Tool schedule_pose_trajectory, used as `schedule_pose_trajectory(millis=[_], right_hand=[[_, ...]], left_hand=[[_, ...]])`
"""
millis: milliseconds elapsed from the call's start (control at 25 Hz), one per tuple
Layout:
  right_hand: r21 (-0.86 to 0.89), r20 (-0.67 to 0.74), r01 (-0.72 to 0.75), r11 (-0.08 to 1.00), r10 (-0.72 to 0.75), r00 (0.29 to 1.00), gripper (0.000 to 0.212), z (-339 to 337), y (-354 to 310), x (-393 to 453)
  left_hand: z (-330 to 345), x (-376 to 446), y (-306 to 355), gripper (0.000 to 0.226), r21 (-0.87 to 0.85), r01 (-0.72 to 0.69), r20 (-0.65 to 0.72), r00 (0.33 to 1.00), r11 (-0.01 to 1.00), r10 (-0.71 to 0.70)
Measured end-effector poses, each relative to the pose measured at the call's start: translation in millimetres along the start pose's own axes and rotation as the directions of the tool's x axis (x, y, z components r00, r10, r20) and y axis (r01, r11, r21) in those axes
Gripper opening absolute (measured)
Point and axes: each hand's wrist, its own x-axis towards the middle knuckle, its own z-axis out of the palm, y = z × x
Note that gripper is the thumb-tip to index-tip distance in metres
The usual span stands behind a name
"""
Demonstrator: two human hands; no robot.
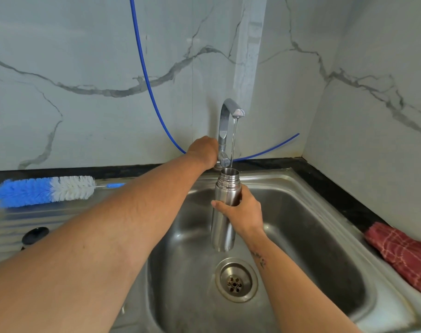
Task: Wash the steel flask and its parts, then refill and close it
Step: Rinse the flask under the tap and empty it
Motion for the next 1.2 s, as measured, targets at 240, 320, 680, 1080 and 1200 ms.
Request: schedule_pose_trajectory(millis=[240,320,680,1080,1200], right_hand=[[-0.003,0.002,0.001,1.000,-0.001,1.000,0.056,0.2,-0.1,-0.8],[-0.011,0.002,-0.003,1.000,0.003,1.000,0.057,0.8,-0.3,-0.4],[-0.021,-0.003,-0.004,1.000,0.004,1.000,0.060,1.5,-0.1,-0.6],[-0.004,-0.002,-0.004,1.000,0.004,1.000,0.057,-0.1,-2.6,-2.7],[-0.005,-0.003,-0.008,1.000,0.008,1.000,0.059,0.1,-3.3,-3.6]], left_hand=[[1.5,3.0,-1.6,0.017,-0.011,0.022,0.012,1.000,1.000,-0.022],[2.1,3.8,-1.8,0.019,-0.013,0.030,0.014,0.999,0.999,-0.030],[6.1,5.6,-1.8,0.020,-0.015,0.047,-0.002,0.999,0.999,-0.047],[7.5,6.2,-1.8,0.020,-0.031,0.055,0.005,0.998,0.998,-0.055],[7.9,6.9,-2.8,0.019,-0.028,0.061,0.009,0.998,0.998,-0.061]])
